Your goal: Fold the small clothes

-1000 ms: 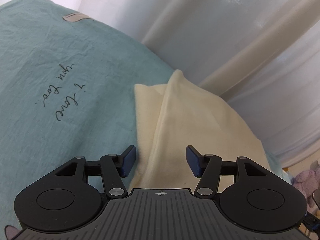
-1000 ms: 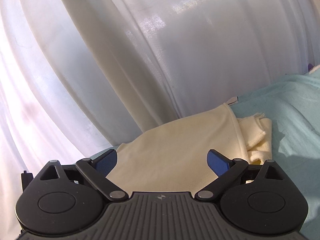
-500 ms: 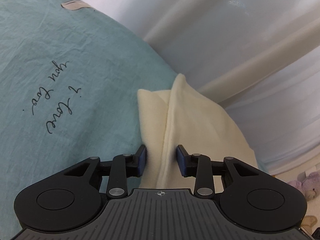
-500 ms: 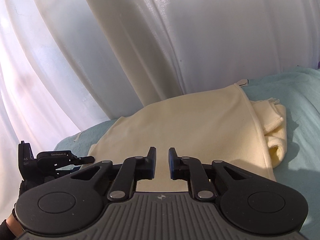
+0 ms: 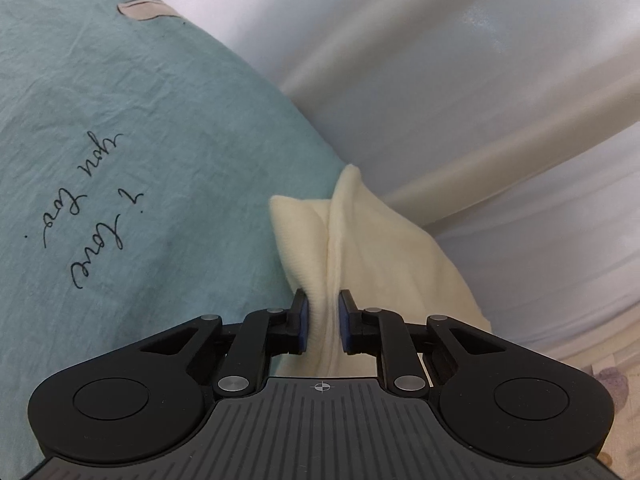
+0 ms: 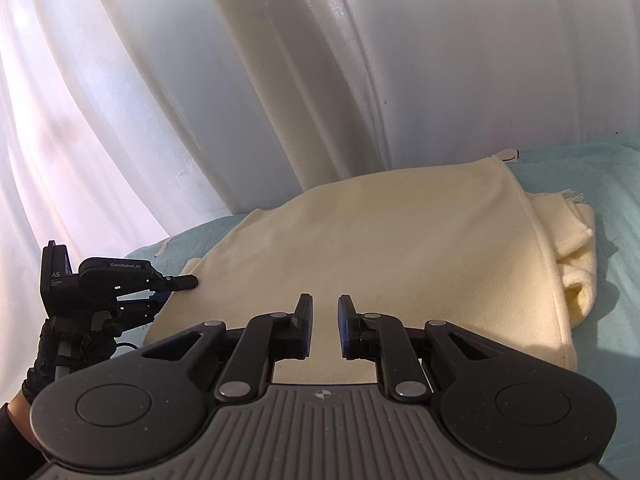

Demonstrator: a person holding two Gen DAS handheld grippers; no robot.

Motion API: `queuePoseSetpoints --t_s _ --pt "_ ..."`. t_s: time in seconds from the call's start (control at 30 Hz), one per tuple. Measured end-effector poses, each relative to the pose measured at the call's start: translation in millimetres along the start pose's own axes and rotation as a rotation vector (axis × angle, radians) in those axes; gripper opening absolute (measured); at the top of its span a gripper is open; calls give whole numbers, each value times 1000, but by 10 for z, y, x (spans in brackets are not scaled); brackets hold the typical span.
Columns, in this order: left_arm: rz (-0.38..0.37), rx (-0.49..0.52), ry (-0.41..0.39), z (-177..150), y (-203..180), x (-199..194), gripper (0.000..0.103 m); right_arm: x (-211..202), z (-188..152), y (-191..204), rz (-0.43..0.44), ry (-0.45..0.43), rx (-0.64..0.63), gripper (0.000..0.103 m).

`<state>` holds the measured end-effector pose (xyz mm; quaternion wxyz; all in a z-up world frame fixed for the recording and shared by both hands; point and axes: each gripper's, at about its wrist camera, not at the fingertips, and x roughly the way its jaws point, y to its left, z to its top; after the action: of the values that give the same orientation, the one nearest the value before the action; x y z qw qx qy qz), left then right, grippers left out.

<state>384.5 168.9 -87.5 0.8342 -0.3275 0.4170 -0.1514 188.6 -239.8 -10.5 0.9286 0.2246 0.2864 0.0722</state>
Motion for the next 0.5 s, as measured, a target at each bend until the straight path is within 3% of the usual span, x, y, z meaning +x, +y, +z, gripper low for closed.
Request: queuePoseSetpoints --t_s 0.1,0.3,0.4,0.5 --pt "-20 32 -20 6 -189 -99 17 -28 7 -30 -5 -17 10 14" --pt "-93 194 -42 -186 -976 -158 17 -128 39 -42 -23 -73 -11 17" --pt "-92 293 -36 -402 -1325 -23 17 -155 67 -98 -34 -75 16 18" --pt "-35 349 22 -669 -1540 287 17 -187 66 -157 -37 -64 43 18"
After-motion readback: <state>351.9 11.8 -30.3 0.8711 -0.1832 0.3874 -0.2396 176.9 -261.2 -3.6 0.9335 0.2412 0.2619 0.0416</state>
